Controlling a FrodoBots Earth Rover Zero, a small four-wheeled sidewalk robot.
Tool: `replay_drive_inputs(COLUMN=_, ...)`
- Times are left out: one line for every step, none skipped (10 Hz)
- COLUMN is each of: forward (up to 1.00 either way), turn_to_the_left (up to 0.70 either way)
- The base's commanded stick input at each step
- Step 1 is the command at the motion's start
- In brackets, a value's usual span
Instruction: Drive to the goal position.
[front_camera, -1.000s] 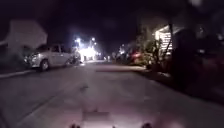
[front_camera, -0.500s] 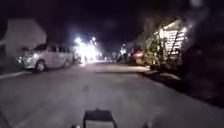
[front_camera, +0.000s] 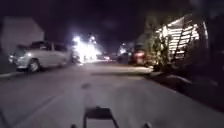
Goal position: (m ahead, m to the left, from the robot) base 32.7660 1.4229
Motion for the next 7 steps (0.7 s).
replay_drive_inputs(forward=1.00, turn_to_the_left=0.00)
replay_drive_inputs(forward=1.00, turn_to_the_left=0.00)
replay_drive_inputs(forward=1.00, turn_to_the_left=0.00)
replay_drive_inputs(forward=1.00, turn_to_the_left=0.00)
replay_drive_inputs(forward=1.00, turn_to_the_left=0.00)
replay_drive_inputs(forward=1.00, turn_to_the_left=0.00)
replay_drive_inputs(forward=1.00, turn_to_the_left=0.00)
